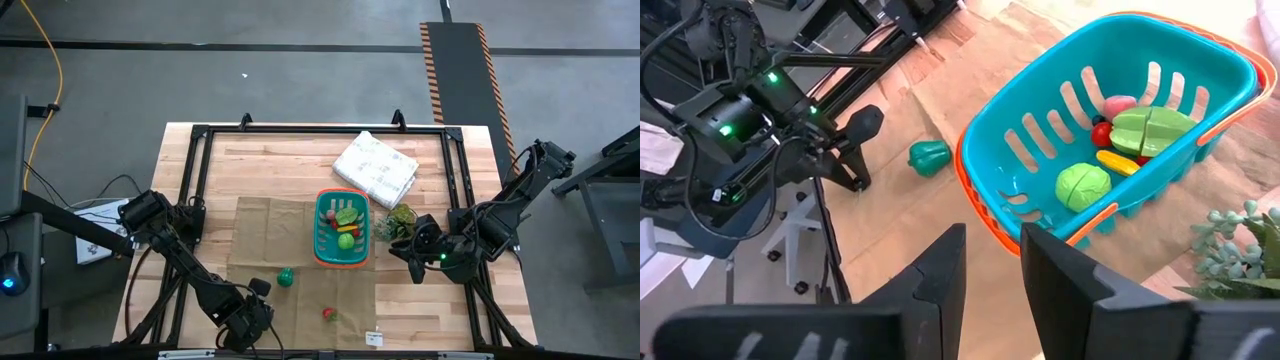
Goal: Pick and placing Produce into tupperware
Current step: Put the black cherry into the blue basket, then put the green bell pepper into the basket
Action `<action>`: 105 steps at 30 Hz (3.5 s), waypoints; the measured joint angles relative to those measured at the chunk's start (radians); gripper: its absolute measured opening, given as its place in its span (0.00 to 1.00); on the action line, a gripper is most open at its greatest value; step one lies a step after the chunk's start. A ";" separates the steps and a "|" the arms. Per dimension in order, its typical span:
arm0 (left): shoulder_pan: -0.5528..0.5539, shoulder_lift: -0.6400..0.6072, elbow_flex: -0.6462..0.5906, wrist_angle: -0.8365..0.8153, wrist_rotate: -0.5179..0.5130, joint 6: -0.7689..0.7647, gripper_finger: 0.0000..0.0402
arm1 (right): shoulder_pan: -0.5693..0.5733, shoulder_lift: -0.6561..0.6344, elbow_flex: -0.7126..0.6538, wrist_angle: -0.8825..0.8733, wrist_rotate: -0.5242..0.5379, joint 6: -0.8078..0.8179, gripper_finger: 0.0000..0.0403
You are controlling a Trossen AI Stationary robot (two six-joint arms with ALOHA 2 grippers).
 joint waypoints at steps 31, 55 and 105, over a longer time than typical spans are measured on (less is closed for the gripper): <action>0.169 -0.008 0.247 -0.208 -0.145 0.161 0.17 | 0.000 0.000 0.000 -0.021 -0.020 0.000 0.22; 0.296 -0.008 0.351 -0.478 -0.033 0.017 0.23 | 0.000 0.000 0.000 -0.006 -0.033 0.000 0.22; 0.360 0.094 0.343 -0.525 0.056 -1.220 0.96 | -0.150 -0.490 -0.001 -0.213 -0.273 -0.497 0.22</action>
